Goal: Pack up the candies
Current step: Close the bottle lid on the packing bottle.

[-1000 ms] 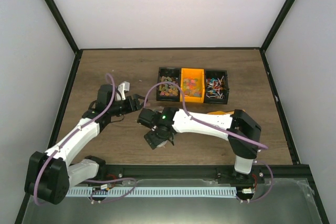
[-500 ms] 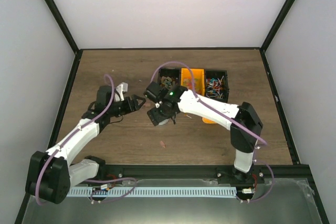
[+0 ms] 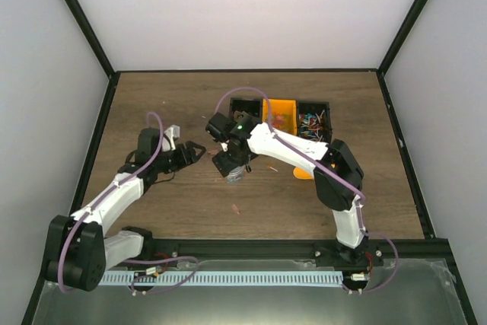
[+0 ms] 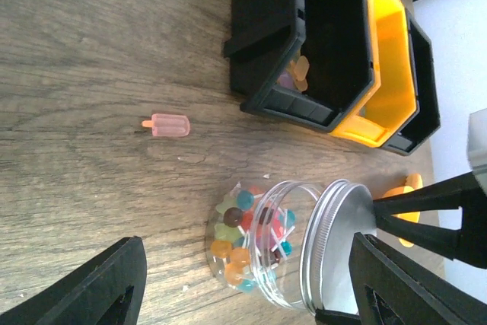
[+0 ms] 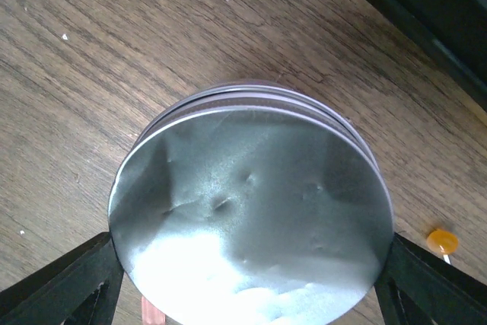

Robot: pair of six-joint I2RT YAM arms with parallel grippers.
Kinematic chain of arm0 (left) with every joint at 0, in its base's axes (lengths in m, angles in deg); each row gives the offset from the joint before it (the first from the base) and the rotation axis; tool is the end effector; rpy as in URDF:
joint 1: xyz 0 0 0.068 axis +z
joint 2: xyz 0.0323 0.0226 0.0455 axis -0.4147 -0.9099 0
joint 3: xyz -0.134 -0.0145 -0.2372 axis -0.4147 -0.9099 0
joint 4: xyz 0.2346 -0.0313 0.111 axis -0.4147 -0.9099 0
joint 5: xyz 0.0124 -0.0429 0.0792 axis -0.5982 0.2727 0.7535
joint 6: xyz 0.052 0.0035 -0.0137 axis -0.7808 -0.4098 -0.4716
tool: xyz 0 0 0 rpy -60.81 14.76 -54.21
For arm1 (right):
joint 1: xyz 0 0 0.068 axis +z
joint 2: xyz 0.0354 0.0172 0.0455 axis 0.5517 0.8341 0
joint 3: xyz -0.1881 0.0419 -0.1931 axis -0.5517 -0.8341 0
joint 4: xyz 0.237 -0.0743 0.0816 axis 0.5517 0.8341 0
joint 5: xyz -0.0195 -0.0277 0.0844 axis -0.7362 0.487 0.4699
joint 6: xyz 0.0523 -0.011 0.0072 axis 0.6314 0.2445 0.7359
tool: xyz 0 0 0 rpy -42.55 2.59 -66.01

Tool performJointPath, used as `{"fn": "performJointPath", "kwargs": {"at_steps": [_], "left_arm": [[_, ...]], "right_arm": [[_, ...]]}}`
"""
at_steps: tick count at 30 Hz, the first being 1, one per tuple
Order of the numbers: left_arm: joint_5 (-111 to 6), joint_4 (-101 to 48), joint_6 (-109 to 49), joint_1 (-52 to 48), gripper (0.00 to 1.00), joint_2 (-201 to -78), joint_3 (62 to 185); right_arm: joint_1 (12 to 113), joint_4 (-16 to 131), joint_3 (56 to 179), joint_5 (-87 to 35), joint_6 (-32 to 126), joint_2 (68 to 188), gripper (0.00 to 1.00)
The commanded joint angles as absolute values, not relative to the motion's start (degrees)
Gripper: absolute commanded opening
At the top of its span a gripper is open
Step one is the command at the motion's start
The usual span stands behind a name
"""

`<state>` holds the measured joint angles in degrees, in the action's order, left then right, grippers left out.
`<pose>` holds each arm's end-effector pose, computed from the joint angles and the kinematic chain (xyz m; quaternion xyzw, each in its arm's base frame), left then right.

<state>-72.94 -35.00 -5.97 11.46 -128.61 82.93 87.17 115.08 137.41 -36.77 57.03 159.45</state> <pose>0.2161 -0.0676 0.2007 -0.0702 0.8799 -0.3757 0.2823 0.2390 0.3217 0.2376 -0.3092 0.9418 0.0517 0.1217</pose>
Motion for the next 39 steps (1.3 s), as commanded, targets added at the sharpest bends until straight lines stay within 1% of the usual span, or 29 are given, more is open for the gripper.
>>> {"fn": "performJointPath", "kwargs": {"at_steps": [1, 13, 18, 23, 25, 26, 30, 39], "left_arm": [[-74.58, -32.97, -6.56, 12.01, 0.75, -130.42, 81.92], [-75.44, -32.02, -7.11, 13.07, 0.75, -130.04, 80.26], [-75.68, -32.02, -7.11, 13.34, 0.75, -129.99, 80.16], [-75.88, -32.19, -7.28, 13.60, 0.75, -129.97, 80.09], [-75.98, -32.10, -7.35, 13.66, 0.75, -130.11, 79.96], [-75.93, -32.02, -7.30, 13.69, 0.75, -130.13, 80.06], [-76.04, -31.80, -7.28, 13.78, 0.75, -130.19, 79.99], [-76.11, -31.05, -7.13, 13.94, 0.75, -130.14, 79.40]], "right_arm": [[86.36, 116.46, 141.53, -36.31, 55.10, 161.12, 0.77], [86.39, 118.97, 143.31, -36.40, 53.91, 163.92, 0.78], [86.39, 119.08, 143.31, -36.68, 53.66, 164.16, 0.81], [86.40, 119.24, 143.93, -36.36, 53.74, 163.89, 0.81], [86.39, 119.85, 144.58, -36.15, 53.57, 163.82, 0.77], [86.39, 120.17, 145.06, -36.11, 53.57, 163.72, 0.77], [86.38, 121.54, 146.71, -36.37, 53.50, 163.58, 0.80], [86.39, 122.56, 146.53, -34.92, 53.30, 164.09, 0.80]]}}
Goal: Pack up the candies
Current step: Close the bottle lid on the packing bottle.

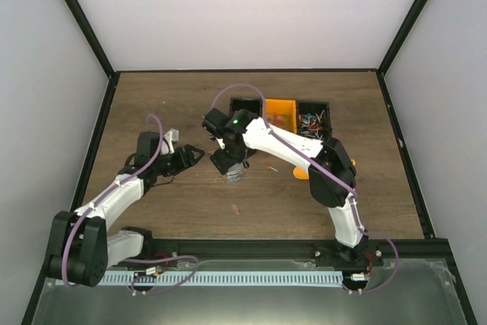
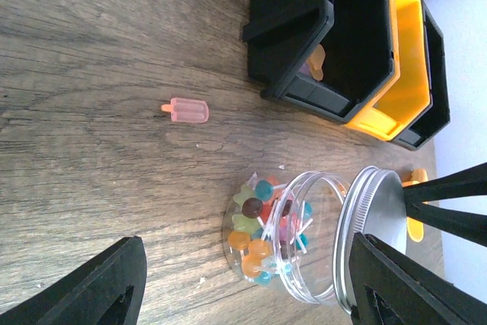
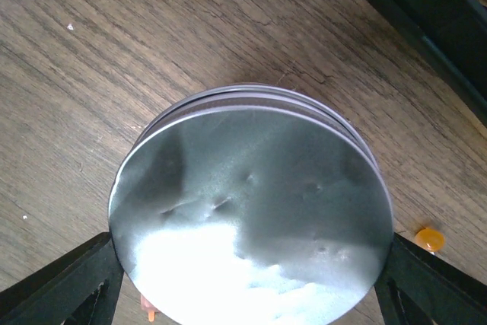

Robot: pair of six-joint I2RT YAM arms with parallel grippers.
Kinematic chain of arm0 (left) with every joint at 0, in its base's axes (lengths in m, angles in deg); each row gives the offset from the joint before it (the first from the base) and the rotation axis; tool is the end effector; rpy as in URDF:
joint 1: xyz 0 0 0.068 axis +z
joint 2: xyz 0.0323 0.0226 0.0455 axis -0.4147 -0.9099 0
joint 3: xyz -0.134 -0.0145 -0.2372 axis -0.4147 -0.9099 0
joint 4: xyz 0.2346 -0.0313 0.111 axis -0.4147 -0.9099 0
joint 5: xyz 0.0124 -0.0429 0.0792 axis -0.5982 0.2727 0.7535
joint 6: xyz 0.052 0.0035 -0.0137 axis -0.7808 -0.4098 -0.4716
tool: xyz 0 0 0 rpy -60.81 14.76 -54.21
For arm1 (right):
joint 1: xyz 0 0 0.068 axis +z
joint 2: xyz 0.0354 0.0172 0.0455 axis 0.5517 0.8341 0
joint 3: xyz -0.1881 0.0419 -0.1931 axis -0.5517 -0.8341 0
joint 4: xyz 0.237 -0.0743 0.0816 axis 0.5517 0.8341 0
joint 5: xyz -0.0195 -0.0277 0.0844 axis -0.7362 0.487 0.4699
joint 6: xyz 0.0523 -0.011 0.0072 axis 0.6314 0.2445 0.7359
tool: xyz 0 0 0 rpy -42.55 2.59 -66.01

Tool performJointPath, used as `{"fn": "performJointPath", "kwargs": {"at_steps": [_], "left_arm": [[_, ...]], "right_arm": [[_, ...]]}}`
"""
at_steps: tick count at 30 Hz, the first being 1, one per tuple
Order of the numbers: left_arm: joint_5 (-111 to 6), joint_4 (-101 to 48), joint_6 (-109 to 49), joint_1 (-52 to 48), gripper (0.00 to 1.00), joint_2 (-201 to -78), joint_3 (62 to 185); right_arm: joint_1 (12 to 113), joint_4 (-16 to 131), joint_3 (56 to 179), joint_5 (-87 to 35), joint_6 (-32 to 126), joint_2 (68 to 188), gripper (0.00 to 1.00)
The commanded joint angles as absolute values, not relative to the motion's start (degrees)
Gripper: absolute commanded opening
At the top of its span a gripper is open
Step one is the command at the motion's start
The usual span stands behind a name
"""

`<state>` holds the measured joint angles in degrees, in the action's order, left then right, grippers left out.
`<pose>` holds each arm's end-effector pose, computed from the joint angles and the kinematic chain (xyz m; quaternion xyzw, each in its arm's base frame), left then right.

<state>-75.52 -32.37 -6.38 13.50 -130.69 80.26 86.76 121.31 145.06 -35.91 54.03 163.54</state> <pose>0.2159 -0.0608 0.1829 -0.0786 0.8819 -0.3822 0.2645 0.2484 0.3304 0.2443 -0.3328 0.9368 0.0414 0.0999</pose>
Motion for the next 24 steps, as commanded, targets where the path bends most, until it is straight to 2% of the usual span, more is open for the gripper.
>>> {"fn": "performJointPath", "kwargs": {"at_steps": [1, 24], "left_arm": [[-76.13, -31.04, -7.14, 14.00, 0.75, -130.16, 79.27], [-77.57, -29.22, -6.93, 15.02, 0.75, -131.71, 78.58]], "right_arm": [[86.39, 122.50, 146.32, -34.73, 53.34, 164.10, 0.80], [86.35, 120.74, 143.61, -34.04, 52.16, 166.04, 0.82]]}}
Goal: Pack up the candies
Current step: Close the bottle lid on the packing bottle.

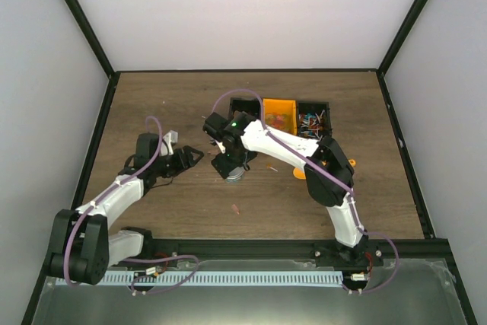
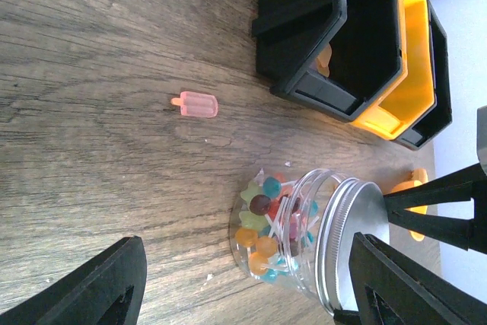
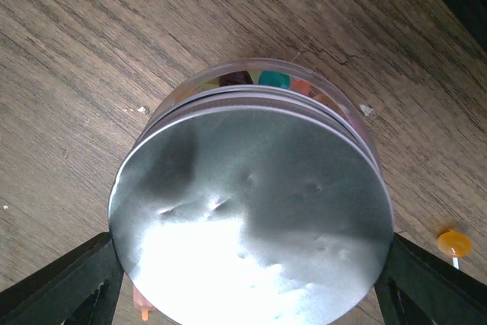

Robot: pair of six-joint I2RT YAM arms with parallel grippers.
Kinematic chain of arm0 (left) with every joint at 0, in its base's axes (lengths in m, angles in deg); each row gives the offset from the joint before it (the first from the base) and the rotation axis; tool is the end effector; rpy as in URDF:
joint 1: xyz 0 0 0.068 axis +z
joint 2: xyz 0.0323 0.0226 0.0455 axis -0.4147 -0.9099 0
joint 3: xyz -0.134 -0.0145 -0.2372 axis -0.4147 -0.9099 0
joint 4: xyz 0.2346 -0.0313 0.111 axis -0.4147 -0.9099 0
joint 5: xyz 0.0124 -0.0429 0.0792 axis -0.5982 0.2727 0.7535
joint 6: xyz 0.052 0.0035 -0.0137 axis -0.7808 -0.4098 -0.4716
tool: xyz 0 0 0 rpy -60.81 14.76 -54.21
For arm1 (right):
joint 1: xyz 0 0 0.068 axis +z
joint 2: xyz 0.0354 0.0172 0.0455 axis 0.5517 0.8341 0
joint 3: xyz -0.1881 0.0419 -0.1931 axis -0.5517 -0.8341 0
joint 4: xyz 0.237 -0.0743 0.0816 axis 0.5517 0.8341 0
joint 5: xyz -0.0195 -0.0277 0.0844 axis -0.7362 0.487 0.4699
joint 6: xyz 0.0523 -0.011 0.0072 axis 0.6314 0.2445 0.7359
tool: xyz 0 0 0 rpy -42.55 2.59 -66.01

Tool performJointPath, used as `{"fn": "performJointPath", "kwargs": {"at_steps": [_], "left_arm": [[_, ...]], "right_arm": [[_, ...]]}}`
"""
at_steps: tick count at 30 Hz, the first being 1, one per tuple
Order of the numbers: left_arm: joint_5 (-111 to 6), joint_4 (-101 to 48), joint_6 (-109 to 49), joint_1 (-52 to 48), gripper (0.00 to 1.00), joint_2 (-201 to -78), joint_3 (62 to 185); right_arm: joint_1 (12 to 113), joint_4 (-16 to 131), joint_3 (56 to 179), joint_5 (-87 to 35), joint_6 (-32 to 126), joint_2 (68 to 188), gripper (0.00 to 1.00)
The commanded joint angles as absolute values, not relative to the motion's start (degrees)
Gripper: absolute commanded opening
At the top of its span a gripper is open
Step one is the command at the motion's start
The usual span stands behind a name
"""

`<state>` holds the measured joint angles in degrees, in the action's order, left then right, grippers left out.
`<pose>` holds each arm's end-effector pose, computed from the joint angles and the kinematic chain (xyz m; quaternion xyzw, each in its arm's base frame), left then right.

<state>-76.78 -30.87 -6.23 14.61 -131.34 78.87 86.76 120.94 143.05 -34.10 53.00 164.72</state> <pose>0.2149 -0.0569 0.1755 -0.0850 0.8808 -0.3872 0.2588 0.2470 0.3305 0.2267 -0.3437 0.9355 0.0403 0.0712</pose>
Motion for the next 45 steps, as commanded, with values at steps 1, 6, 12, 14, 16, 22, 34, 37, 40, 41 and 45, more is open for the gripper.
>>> {"fn": "performJointPath", "kwargs": {"at_steps": [1, 6, 12, 14, 16, 22, 34, 37, 40, 41, 45], "left_arm": [[-77.55, -29.20, -7.00, 15.06, 0.75, -131.74, 78.48], [-77.82, -28.81, -7.10, 15.18, 0.75, -132.31, 78.49], [-78.22, -28.17, -7.09, 15.26, 0.75, -133.18, 78.49], [-78.28, -27.90, -7.12, 15.29, 0.75, -133.37, 78.49], [-78.50, -27.80, -7.12, 15.27, 0.75, -133.59, 78.54], [-78.58, -27.70, -7.29, 15.34, 0.75, -133.95, 78.49], [-78.70, -27.40, -7.51, 15.45, 0.75, -134.47, 78.56], [-78.96, -27.15, -7.30, 15.45, 0.75, -135.06, 78.95], [-79.18, -27.05, -7.24, 15.45, 0.75, -135.55, 79.57], [-79.22, -27.08, -7.20, 15.45, 0.75, -135.64, 79.77], [-79.06, -27.35, -7.15, 15.45, 0.75, -135.90, 80.62]], "right_arm": [[86.39, 120.87, 143.78, -34.09, 52.10, 166.28, 0.82], [86.39, 121.73, 145.32, -34.55, 51.94, 166.99, 0.85], [86.43, 122.27, 146.50, -35.26, 51.83, 166.77, 0.89], [86.39, 122.38, 146.99, -35.43, 51.93, 166.66, 0.92], [86.39, 122.48, 147.22, -35.47, 51.88, 166.55, 0.94], [86.39, 122.43, 147.41, -35.10, 51.67, 166.67, 0.98], [86.39, 123.69, 147.93, -37.40, 52.56, 164.25, 0.99], [86.30, 124.32, 147.52, -38.31, 53.24, 163.31, 1.00], [86.15, 124.46, 146.86, -38.68, 53.96, 162.26, 1.00], [86.07, 124.45, 146.64, -38.85, 54.26, 161.78, 1.00], [85.51, 124.04, 146.33, -39.11, 55.39, 159.30, 1.00]]}}
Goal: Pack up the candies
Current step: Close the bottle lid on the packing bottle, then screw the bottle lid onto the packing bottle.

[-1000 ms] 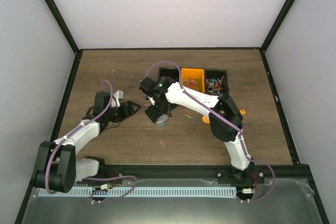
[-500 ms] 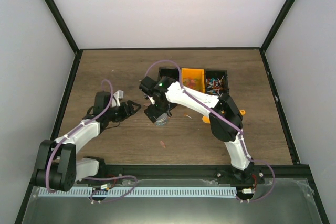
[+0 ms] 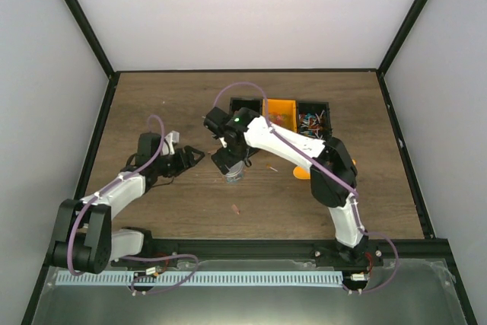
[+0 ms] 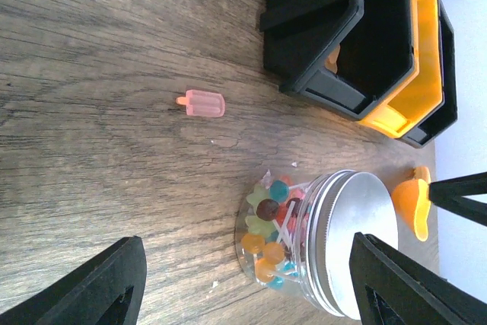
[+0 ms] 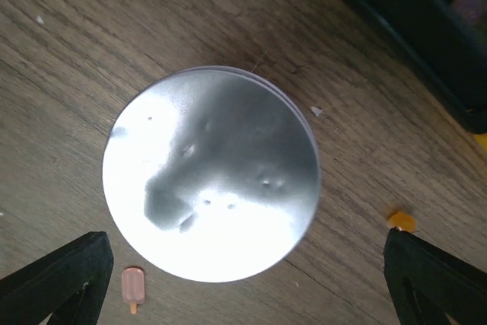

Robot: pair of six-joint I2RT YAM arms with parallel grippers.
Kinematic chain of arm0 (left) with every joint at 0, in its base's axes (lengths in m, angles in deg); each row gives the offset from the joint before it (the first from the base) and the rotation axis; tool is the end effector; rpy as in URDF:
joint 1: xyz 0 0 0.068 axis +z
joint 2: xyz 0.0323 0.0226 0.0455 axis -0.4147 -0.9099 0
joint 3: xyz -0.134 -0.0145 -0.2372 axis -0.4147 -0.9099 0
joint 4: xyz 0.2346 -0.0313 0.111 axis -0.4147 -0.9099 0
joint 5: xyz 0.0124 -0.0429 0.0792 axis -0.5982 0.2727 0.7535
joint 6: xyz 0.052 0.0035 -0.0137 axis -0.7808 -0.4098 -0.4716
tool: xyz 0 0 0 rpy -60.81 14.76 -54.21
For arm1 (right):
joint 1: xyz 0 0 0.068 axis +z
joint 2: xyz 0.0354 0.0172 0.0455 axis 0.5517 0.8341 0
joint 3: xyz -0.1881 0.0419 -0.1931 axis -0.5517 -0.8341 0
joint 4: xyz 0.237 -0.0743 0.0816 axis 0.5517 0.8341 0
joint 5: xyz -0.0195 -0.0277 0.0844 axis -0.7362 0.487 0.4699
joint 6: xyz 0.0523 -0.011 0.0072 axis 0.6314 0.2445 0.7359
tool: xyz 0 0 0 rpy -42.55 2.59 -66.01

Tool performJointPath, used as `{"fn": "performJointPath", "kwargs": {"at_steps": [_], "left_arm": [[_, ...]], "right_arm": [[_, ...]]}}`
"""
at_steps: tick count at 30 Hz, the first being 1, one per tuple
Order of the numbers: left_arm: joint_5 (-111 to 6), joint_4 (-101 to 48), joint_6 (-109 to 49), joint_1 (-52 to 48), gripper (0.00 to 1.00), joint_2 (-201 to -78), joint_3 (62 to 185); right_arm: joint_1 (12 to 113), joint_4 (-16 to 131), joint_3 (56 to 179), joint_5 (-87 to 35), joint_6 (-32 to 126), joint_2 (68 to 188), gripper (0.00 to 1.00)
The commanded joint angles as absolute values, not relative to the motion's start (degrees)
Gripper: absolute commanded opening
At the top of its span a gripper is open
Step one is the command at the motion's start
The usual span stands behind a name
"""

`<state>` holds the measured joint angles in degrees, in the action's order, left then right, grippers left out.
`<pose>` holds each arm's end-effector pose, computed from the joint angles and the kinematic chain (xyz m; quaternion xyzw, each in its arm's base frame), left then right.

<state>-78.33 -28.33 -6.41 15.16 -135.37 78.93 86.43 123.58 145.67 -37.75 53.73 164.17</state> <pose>0.2221 -0.0567 0.1651 -0.0863 0.8821 -0.3931 0.2446 0.2501 0.3269 0.2421 -0.3321 0.9386 0.0165 0.0922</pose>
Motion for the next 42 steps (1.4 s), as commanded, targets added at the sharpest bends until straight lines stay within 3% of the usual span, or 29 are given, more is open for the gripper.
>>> {"fn": "performJointPath", "kwargs": {"at_steps": [1, 3, 5, 7, 10, 14, 21, 31, 42], "left_arm": [[-79.12, -27.39, -7.04, 15.45, 0.75, -136.01, 80.87], [-79.07, -27.35, -6.86, 15.36, 0.75, -136.30, 81.30], [-79.14, -27.18, -6.69, 15.36, 0.75, -136.50, 81.67], [-79.40, -27.09, -6.65, 15.28, 0.75, -136.91, 82.14], [-79.62, -27.26, -6.59, 15.27, 0.75, -137.23, 82.51], [-79.83, -27.45, -6.54, 15.27, 0.75, -137.16, 82.62], [-79.91, -28.06, -6.49, 15.22, 0.75, -137.24, 82.88], [-79.66, -29.02, -7.03, 15.27, 0.75, -137.09, 82.98], [-79.35, -29.72, -7.53, 15.28, 0.75, -136.26, 82.41]], "right_arm": [[85.39, 123.94, 146.36, -39.00, 55.53, 158.70, 1.00], [85.17, 123.04, 146.28, -38.53, 55.38, 157.17, 0.98], [84.87, 120.90, 144.69, -37.18, 55.32, 155.24, 0.87], [84.02, 118.25, 142.19, -33.57, 56.24, 153.30, 0.68], [81.70, 111.52, 135.98, -25.28, 57.59, 149.74, 0.29], [78.42, 100.41, 125.23, -11.76, 59.14, 145.64, 0.03], [75.60, 87.84, 114.08, 2.11, 61.83, 142.96, 0.01], [75.20, 86.72, 117.31, 3.20, 61.40, 145.89, 0.01], [72.69, 82.56, 110.31, 5.89, 62.23, 149.20, 0.01]]}}
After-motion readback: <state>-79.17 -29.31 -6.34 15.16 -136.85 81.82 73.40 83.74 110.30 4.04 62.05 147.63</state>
